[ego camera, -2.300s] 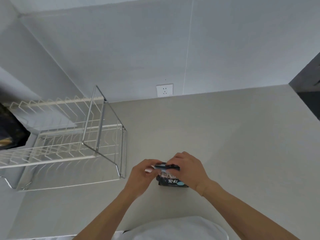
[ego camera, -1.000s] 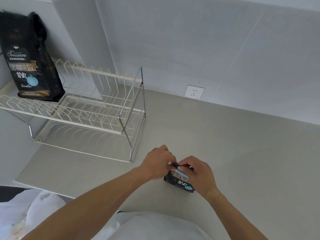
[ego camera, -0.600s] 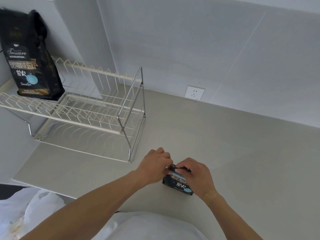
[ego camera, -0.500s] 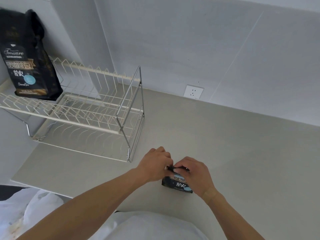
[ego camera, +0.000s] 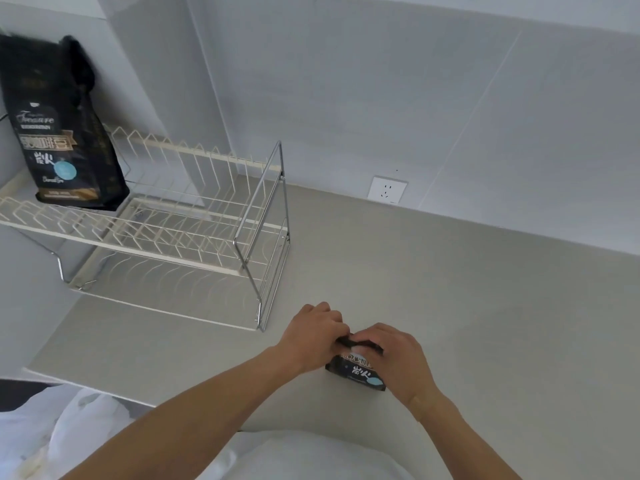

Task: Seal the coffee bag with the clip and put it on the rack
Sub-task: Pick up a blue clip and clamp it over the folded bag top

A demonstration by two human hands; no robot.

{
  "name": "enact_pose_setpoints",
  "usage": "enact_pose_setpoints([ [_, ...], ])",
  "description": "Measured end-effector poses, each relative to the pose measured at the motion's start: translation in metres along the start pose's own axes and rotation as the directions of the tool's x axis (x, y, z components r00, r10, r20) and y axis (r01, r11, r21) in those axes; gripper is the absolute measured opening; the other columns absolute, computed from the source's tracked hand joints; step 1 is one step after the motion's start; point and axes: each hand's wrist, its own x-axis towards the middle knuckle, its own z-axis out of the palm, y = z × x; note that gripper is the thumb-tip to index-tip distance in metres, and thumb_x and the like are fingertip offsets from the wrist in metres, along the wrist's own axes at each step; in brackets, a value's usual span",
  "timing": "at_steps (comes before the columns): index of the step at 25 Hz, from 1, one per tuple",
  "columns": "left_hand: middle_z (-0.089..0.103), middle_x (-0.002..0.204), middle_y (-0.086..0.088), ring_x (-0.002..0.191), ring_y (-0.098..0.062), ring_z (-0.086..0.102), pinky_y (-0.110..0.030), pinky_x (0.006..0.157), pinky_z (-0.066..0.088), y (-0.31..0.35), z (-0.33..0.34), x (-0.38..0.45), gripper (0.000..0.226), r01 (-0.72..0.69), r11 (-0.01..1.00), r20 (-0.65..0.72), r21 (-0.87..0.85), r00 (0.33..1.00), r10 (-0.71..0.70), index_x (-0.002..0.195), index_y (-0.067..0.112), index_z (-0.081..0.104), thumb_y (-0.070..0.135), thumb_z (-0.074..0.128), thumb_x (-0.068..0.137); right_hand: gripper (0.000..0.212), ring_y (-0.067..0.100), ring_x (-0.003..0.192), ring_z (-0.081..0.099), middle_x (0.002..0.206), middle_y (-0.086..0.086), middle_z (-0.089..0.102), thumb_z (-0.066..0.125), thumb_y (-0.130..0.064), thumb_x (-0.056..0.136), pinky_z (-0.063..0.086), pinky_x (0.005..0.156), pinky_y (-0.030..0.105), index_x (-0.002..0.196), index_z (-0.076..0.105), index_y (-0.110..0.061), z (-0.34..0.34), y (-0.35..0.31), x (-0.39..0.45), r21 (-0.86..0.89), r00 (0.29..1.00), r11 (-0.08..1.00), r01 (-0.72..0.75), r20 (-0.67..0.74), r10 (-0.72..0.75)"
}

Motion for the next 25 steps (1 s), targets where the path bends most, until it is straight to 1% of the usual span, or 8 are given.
enact_pose_setpoints([
  [2,0.066,0.105,0.002,0.101,-0.022,0.051,-0.035,0.082,0.036,-0.002,-0.003,0.000,0.027,0.014,0.999,-0.006,-0.031,1.000,-0.014,0.106,0.025,0.070,0.041,0.056,0.089,0.015,0.003,0.083,0.058,0.091,-0.018,0.068,0.069,-0.035,0.082,0.048,0.074,0.020,0.098,0.072,-0.034,-0.007,0.015,-0.004,-0.073,0.997,0.995,-0.065,0.025,0.067],
  [4,0.065,0.107,0.005,0.101,-0.019,0.050,-0.032,0.080,0.036,0.002,-0.008,0.002,0.026,-0.017,0.996,-0.020,-0.087,1.000,0.015,0.110,0.030,0.069,0.041,0.058,0.089,0.016,0.003,0.088,0.057,0.092,-0.021,0.067,0.070,-0.038,0.080,0.047,0.077,0.020,0.095,0.072,-0.037,-0.008,0.031,-0.014,-0.010,0.987,0.988,-0.154,0.043,0.154],
  [8,0.069,0.101,-0.001,0.094,-0.022,0.056,-0.035,0.077,0.042,0.027,-0.011,0.016,0.022,-0.154,0.981,-0.002,-0.114,0.988,0.155,0.108,0.023,0.072,0.028,0.060,0.089,0.019,0.002,0.094,0.062,0.093,-0.028,0.070,0.083,-0.032,0.069,0.050,0.081,0.020,0.082,0.075,-0.044,0.005,0.039,-0.025,0.405,0.948,0.867,-0.291,0.003,0.317],
  [11,0.071,0.089,-0.005,0.086,-0.023,0.060,-0.033,0.075,0.044,0.034,-0.006,0.014,0.016,-0.105,0.946,-0.052,-0.305,0.994,0.093,0.096,0.014,0.076,0.020,0.067,0.084,0.023,0.009,0.091,0.069,0.091,-0.023,0.075,0.087,-0.026,0.063,0.056,0.081,0.027,0.076,0.077,-0.041,0.014,0.042,-0.024,0.588,0.914,0.737,-0.333,0.010,0.405],
  [16,0.066,0.079,-0.004,0.074,-0.013,0.054,-0.028,0.065,0.042,0.039,0.003,0.005,0.009,-0.004,0.882,-0.089,-0.472,0.995,-0.043,0.083,0.011,0.075,0.006,0.071,0.077,0.025,0.001,0.101,0.061,0.095,-0.027,0.071,0.087,-0.043,0.055,0.052,0.086,0.020,0.077,0.076,-0.045,0.020,0.052,-0.029,0.540,0.925,0.788,-0.296,-0.043,0.377],
  [19,0.065,0.076,-0.001,0.069,-0.007,0.049,-0.022,0.061,0.036,0.038,0.000,0.010,0.007,0.018,0.889,-0.046,-0.457,0.998,-0.044,0.082,0.015,0.075,0.012,0.074,0.076,0.025,0.007,0.101,0.065,0.096,-0.019,0.075,0.089,-0.035,0.060,0.053,0.088,0.028,0.080,0.078,-0.043,0.021,0.054,-0.029,0.564,0.917,0.761,-0.322,-0.016,0.399],
  [22,0.066,0.082,0.004,0.077,-0.010,0.053,-0.021,0.067,0.037,0.031,-0.003,0.011,0.010,0.042,0.914,-0.009,-0.403,0.999,-0.050,0.090,0.023,0.073,0.020,0.071,0.080,0.027,0.010,0.096,0.070,0.094,-0.019,0.076,0.088,-0.019,0.065,0.057,0.079,0.022,0.078,0.079,-0.040,0.015,0.055,-0.026,0.642,0.920,0.694,-0.324,0.045,0.389],
  [25,0.066,0.089,0.014,0.088,-0.005,0.054,-0.020,0.078,0.040,0.009,-0.002,0.001,0.018,0.163,0.864,-0.009,-0.476,0.982,-0.190,0.090,0.035,0.068,0.020,0.071,0.081,0.021,0.007,0.096,0.069,0.094,-0.016,0.077,0.084,-0.013,0.070,0.054,0.083,0.028,0.081,0.080,-0.031,0.010,0.064,-0.034,0.708,0.877,0.617,-0.342,0.004,0.481],
])
